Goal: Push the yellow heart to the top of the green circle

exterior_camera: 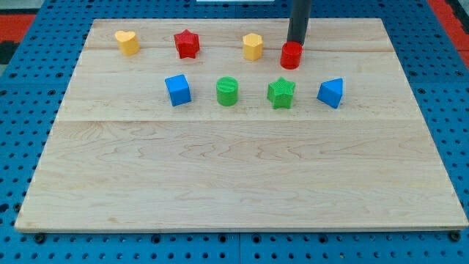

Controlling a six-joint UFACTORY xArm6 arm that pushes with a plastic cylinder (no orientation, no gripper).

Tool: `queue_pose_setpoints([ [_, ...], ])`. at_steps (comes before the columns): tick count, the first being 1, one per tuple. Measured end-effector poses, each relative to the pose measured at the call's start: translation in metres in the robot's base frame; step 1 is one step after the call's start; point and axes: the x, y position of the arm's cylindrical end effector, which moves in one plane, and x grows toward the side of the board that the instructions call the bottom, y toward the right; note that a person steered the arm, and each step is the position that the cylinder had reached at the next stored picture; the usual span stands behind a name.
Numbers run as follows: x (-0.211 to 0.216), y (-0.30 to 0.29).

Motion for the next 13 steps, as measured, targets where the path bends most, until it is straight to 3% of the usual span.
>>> queue_pose_setpoints([
  [2, -0.011, -0.008],
  [3, -0.049, -0.058],
  [5, -0.051, -0.273],
  [6, -0.058, -0.321],
  [10, -0.028, -0.341],
  [12, 0.005, -0.256],
  [13, 0.007, -0.292],
])
